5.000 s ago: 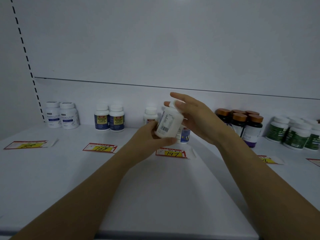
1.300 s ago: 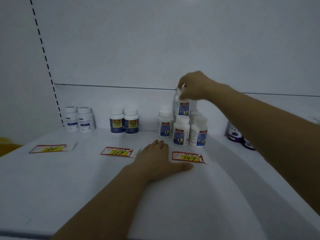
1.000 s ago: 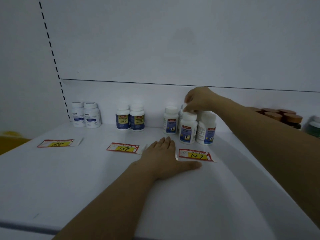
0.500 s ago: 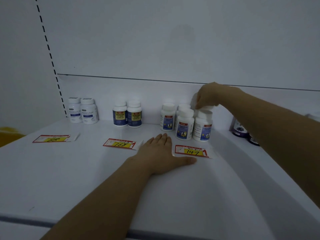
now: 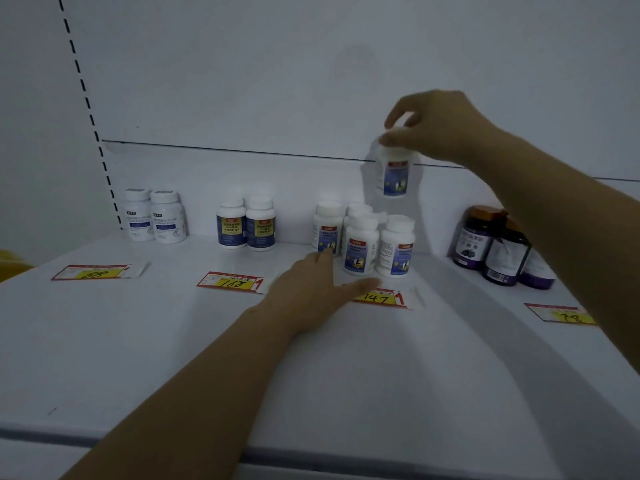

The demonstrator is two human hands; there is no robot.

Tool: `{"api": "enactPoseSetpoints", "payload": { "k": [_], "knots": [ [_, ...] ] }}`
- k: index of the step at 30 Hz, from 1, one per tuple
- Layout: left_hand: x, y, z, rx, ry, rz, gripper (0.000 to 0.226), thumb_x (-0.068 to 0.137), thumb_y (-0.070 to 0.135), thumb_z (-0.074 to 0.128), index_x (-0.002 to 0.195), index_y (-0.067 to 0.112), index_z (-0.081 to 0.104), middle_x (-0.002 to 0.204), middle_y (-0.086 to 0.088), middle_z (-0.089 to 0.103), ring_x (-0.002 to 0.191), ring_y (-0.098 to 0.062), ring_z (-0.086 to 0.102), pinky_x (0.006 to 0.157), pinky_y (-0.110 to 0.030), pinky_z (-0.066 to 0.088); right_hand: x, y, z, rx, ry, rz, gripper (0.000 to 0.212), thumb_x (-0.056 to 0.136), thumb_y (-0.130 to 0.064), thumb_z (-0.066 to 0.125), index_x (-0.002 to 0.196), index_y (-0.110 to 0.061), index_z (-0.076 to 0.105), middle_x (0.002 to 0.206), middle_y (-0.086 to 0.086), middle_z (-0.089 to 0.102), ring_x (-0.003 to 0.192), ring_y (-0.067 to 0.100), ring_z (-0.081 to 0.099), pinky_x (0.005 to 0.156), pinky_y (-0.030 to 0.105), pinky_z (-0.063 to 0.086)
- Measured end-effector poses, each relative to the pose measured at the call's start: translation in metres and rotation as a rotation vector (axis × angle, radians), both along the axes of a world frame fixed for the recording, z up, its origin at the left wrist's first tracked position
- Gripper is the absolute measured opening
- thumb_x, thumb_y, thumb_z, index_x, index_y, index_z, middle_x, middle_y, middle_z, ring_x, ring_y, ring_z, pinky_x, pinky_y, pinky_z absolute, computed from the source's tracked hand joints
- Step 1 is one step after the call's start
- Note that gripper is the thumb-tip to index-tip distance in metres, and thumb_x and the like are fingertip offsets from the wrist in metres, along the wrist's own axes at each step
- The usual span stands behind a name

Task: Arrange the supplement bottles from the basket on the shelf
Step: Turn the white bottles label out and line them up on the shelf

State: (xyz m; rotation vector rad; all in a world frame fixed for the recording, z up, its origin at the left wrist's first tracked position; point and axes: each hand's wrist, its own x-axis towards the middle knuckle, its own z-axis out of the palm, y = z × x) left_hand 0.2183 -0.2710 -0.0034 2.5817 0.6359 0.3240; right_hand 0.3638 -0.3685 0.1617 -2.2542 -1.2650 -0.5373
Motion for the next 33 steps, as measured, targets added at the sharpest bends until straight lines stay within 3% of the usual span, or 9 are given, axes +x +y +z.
{"api": "enactPoseSetpoints", "payload": {
  "k": [2, 5, 7, 11, 16, 20, 24, 29, 33],
  "knots": [
    [0.0, -0.002, 0.005, -0.056, -0.167, 0.0, 0.089, 0.075, 0.07, 0.053, 0.145, 0.021, 0.026, 0.147, 0.001, 0.037, 0.131, -0.016, 0.039, 0.104, -0.033, 0.035, -0.01, -0.008, 0.004, 0.087, 0.076, 0.065, 0.034, 0.083, -0.041, 0.067, 0.106, -0.015, 0.068, 0.096, -0.001, 0.062, 0.085, 0.013, 0.06, 0.073, 0.018, 0.045],
    [0.0, -0.002, 0.013, -0.21, -0.404, -0.034, 0.051, 0.073, 0.049, 0.072, 0.115, 0.03, 0.047, 0.106, 0.016, 0.056, 0.101, -0.007, 0.057, 0.077, -0.016, 0.044, -0.024, -0.013, -0.011, 0.195, 0.242, 0.14, 0.035, 0.08, -0.043, 0.071, 0.098, -0.012, 0.07, 0.093, 0.003, 0.068, 0.069, 0.009, 0.066, 0.053, 0.011, 0.051],
    [0.0, -0.003, 0.017, -0.331, -0.43, -0.069, 0.048, 0.07, 0.042, 0.078, 0.105, 0.033, 0.047, 0.092, 0.02, 0.056, 0.087, 0.0, 0.059, 0.069, -0.013, 0.044, -0.031, -0.014, -0.029, 0.189, 0.313, 0.144, 0.037, 0.079, -0.046, 0.071, 0.095, -0.013, 0.071, 0.091, 0.002, 0.069, 0.07, 0.012, 0.069, 0.058, 0.016, 0.056],
    [0.002, -0.002, 0.016, -0.364, -0.419, -0.136, 0.035, 0.069, 0.032, 0.08, 0.093, 0.039, 0.056, 0.091, 0.014, 0.067, 0.082, 0.001, 0.064, 0.076, -0.019, 0.051, -0.036, -0.011, -0.071, 0.172, 0.359, 0.109, 0.038, 0.078, -0.059, 0.063, 0.09, -0.023, 0.069, 0.083, -0.004, 0.071, 0.069, 0.009, 0.07, 0.07, 0.022, 0.057],
    [0.002, 0.002, 0.01, -0.374, -0.418, -0.142, 0.032, 0.072, 0.025, 0.079, 0.101, 0.026, 0.064, 0.084, 0.009, 0.071, 0.064, 0.002, 0.065, 0.057, -0.01, 0.047, -0.028, -0.013, -0.102, 0.234, 0.539, 0.223, 0.036, 0.092, -0.052, 0.048, 0.101, -0.025, 0.069, 0.094, -0.008, 0.071, 0.086, 0.009, 0.067, 0.084, 0.033, 0.055],
    [0.003, 0.002, 0.01, -0.324, -0.372, -0.114, 0.041, 0.07, 0.029, 0.08, 0.106, 0.021, 0.062, 0.089, 0.003, 0.072, 0.072, -0.007, 0.069, 0.066, -0.019, 0.053, -0.023, -0.018, -0.108, 0.267, 0.646, 0.338, 0.027, 0.095, -0.038, 0.05, 0.109, -0.023, 0.067, 0.101, -0.006, 0.071, 0.092, 0.009, 0.067, 0.082, 0.026, 0.055],
    [0.003, 0.003, 0.008, -0.289, -0.354, -0.11, 0.053, 0.066, 0.036, 0.081, 0.113, 0.017, 0.063, 0.095, 0.001, 0.072, 0.079, -0.012, 0.069, 0.079, -0.034, 0.057, -0.022, -0.018, -0.109, 0.277, 0.663, 0.371, 0.027, 0.095, -0.037, 0.051, 0.11, -0.022, 0.068, 0.101, -0.005, 0.071, 0.092, 0.009, 0.067, 0.079, 0.024, 0.055],
    [0.003, 0.002, 0.009, -0.274, -0.357, -0.105, 0.052, 0.066, 0.036, 0.081, 0.112, 0.018, 0.062, 0.096, 0.001, 0.072, 0.08, -0.012, 0.069, 0.08, -0.033, 0.057, -0.023, -0.017, -0.109, 0.294, 0.687, 0.389, 0.024, 0.094, -0.038, 0.052, 0.106, -0.024, 0.068, 0.1, -0.006, 0.071, 0.093, 0.009, 0.067, 0.083, 0.028, 0.055],
    [0.001, 0.0, 0.012, -0.313, -0.385, -0.104, 0.047, 0.066, 0.032, 0.082, 0.106, 0.02, 0.06, 0.095, 0.003, 0.07, 0.082, -0.011, 0.068, 0.078, -0.027, 0.056, -0.025, -0.015, -0.108, 0.328, 0.625, 0.303, 0.027, 0.085, -0.05, 0.06, 0.099, -0.027, 0.063, 0.098, -0.006, 0.068, 0.089, 0.009, 0.066, 0.078, 0.026, 0.054]
  ]
}}
